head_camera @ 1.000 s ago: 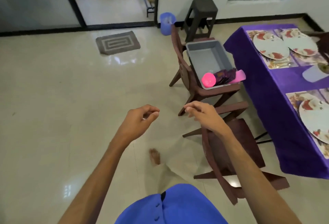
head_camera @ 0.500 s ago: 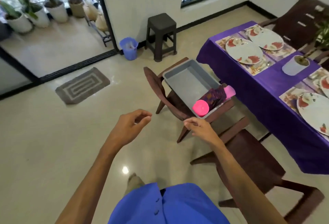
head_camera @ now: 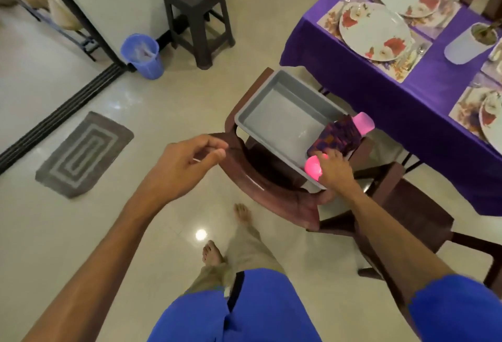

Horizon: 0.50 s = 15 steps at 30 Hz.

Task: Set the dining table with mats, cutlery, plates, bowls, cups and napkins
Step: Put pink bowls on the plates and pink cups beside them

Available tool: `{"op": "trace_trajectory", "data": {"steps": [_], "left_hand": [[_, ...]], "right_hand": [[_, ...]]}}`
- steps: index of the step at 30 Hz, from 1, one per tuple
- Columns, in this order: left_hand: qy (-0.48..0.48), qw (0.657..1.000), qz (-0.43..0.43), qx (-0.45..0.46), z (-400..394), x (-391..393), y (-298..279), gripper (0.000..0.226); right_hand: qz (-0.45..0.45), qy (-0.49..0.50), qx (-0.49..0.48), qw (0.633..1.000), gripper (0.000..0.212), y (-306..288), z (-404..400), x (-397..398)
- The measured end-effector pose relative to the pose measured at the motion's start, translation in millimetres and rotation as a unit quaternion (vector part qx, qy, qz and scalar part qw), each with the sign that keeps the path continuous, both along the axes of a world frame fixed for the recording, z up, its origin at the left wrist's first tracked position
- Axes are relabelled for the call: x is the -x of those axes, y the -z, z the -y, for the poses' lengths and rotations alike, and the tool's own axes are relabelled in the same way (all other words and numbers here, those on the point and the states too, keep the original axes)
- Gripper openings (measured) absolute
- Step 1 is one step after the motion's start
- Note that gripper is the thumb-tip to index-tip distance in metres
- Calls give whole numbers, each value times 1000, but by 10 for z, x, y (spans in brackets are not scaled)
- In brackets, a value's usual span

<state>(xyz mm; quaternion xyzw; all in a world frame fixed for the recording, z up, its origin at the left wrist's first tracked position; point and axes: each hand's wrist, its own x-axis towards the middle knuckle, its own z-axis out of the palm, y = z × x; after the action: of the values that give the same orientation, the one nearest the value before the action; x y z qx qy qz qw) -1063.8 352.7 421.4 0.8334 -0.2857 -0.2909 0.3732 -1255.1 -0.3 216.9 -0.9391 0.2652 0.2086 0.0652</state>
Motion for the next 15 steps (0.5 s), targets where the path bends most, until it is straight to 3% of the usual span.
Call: {"op": "trace_trajectory", "data": {"steps": [3,7,11,15], "left_hand": [[28,999,-1,-32,375,-590,233,16],[43,996,-18,-71,879,-1215,625,17],[42,991,-73,-102,1217,-1606,1014,15],[69,984,-110,-123,1391,-1823,1173,14]], "right_hand": [[-103,-200,41,974,72,438,385,-391],[-170,-329,45,928,42,1011,818,-657],[-197,-284,-44,937,36,1308,942,-774],[-240,-86,-138,957,42,1520,1117,-840]]}}
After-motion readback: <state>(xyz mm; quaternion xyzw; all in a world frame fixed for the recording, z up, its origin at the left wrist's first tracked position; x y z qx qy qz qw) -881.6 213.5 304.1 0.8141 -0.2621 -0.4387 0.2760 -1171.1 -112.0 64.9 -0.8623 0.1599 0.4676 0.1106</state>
